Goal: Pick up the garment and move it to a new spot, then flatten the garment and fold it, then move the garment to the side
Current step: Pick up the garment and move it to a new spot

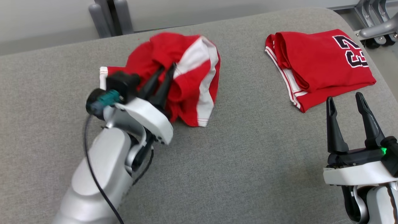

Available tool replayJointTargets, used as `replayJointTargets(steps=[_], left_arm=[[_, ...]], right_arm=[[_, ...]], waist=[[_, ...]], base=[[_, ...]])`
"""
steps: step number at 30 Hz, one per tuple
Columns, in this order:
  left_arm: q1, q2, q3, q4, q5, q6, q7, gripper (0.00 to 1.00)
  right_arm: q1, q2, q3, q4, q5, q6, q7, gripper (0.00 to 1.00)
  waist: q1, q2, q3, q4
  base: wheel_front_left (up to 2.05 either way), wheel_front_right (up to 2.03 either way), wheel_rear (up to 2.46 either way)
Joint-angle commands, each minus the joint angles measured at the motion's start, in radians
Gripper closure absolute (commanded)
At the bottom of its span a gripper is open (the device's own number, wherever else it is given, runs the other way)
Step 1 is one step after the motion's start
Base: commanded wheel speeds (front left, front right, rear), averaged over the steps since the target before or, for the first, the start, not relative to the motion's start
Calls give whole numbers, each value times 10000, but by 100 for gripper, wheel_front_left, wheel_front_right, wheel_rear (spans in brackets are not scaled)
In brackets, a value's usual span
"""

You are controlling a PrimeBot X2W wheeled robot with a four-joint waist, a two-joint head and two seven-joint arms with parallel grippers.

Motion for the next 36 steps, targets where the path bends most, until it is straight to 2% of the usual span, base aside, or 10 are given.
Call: replayJointTargets(steps=[1, 6, 10, 11, 12, 13, 18, 23, 28, 36], left_arm=[[107, 85, -83, 74, 205, 70, -105, 100], [280, 28, -766, 1278, 1008, 293, -738, 100], [135, -117, -865, 2305, 1127, 382, -1395, 100], [86, -157, -902, 2507, 1161, 373, -1522, 87], [54, -203, -899, 2649, 1125, 340, -1675, 56], [9, -230, -892, 2779, 1087, 339, -1792, 0], [54, -433, -809, 2917, 905, 434, -2203, 0], [622, -532, -542, 2326, 557, 604, -2326, 0], [1516, -549, 89, 796, 776, 1040, -2332, 0], [3412, -467, 1417, -1360, 1422, 1250, -2318, 0]], right_arm=[[-33, -3, -36, -8, 71, -2, 0, 0], [-154, 12, 72, 10, 72, -2, 0, 0], [-258, 19, 198, 4, 31, -2, 0, 0], [-272, 20, 231, 6, 20, -2, -1, 0], [-284, 20, 253, 16, 39, -2, 0, 0], [-291, 18, 257, 27, 99, -2, 0, 0], [-162, 23, 630, 140, 235, -2, 0, 0], [32, 19, 992, 215, 281, -2, -1, 0], [343, 14, 1050, 291, 366, -2, -1, 0], [762, 15, 942, 523, 445, -2, 0, 0]], waist=[[0, 0, 88, -11], [0, 0, 358, 63], [0, 0, 463, 160], [0, 0, 463, 203], [0, 0, 444, 252], [0, 0, 405, 314], [0, 0, 1, 665], [0, 0, -538, 1201], [0, 0, -1071, 1814], [0, 0, -1687, 2493]], base=[[0, 0, 0], [0, 0, 0], [0, 0, 0], [0, 0, 0], [0, 0, 0], [0, 0, 0], [0, 0, 0], [0, 0, 0], [0, 0, 0], [0, 0, 0]])
